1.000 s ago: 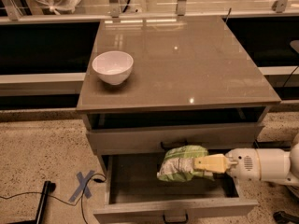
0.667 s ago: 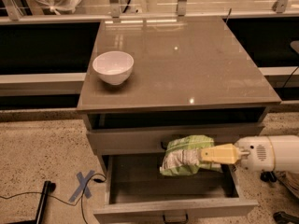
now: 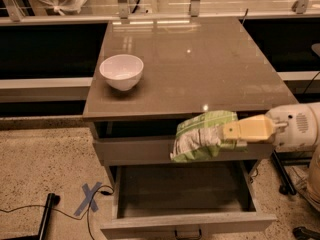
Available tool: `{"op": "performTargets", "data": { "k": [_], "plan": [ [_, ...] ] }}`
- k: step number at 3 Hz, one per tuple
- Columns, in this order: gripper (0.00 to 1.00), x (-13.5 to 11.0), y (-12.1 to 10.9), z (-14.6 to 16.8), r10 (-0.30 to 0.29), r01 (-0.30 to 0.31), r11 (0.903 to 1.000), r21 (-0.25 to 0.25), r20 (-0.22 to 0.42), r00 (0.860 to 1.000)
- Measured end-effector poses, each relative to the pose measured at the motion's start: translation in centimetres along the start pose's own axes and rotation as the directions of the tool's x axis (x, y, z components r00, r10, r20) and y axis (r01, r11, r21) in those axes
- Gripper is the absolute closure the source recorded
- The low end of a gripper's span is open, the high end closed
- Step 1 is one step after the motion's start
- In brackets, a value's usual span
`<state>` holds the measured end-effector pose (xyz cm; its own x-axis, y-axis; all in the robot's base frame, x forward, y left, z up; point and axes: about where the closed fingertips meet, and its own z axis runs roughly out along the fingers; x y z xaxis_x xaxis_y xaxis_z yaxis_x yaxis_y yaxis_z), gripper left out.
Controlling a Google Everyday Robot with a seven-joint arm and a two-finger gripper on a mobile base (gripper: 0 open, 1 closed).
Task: Pick green jalapeno chip bag from middle drawer and place on counter
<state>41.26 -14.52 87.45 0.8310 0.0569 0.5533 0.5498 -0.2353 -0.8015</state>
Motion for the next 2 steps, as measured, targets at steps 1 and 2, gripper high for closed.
{"op": "performTargets", "data": {
  "k": [1, 2],
  "plan": [
    [1.0, 4.1, -1.8, -0.4, 0.012, -0.012, 0.9999, 0.009, -0.002, 1.0],
    [1.0, 8.6, -2.0, -0.8, 0.048, -0.048, 0.9988, -0.008, -0.023, 0.999]
  ]
}}
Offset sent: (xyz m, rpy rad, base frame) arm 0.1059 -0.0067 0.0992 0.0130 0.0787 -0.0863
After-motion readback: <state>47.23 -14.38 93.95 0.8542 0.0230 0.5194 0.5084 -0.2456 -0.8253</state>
